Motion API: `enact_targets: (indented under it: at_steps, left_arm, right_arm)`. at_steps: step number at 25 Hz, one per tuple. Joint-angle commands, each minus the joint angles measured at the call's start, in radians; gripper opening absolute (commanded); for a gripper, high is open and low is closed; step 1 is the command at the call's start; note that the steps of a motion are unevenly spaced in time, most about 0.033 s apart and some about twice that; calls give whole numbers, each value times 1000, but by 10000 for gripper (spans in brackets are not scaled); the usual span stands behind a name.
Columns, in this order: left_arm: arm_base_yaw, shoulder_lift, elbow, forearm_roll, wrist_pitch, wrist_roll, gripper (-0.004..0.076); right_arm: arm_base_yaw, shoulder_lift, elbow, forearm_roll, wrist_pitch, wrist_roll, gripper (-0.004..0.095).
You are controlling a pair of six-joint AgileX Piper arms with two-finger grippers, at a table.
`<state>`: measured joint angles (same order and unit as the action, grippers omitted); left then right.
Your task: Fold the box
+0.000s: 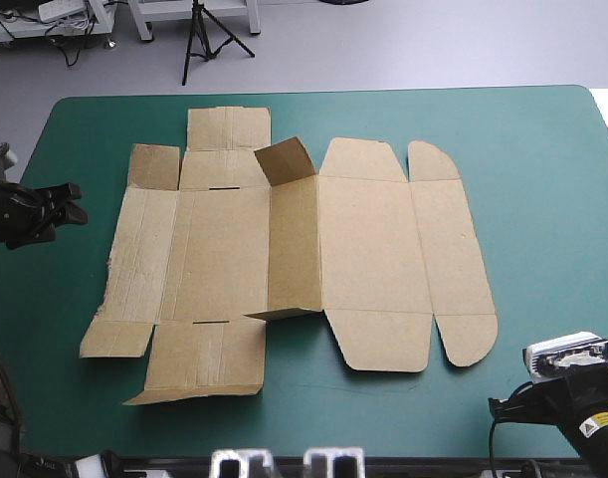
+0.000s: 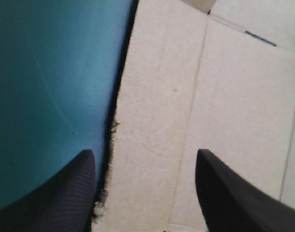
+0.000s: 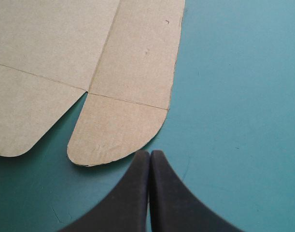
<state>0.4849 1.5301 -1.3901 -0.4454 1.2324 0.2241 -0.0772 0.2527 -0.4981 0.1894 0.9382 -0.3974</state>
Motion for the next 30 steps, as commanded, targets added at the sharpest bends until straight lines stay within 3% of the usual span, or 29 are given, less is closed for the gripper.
enact_targets:
  at_steps: [1, 13, 19, 24, 30]
  left_arm:
    - [0, -32, 10, 29, 65, 9, 475]
    - [0, 36, 204, -16, 36, 192, 475]
    - [-2, 71, 256, -37, -35, 243, 475]
    - [-2, 126, 262, -68, -23, 262, 475]
    - [-6, 216, 262, -182, 63, 314, 475]
  right_arm:
    - [3, 9, -22, 14, -62, 0, -18]
    - [3, 9, -22, 16, -60, 2, -18]
    - [3, 9, -22, 18, -54, 14, -18]
    - [3, 9, -22, 20, -39, 14, -18]
    - [3, 9, -22, 20, -28, 14, -18]
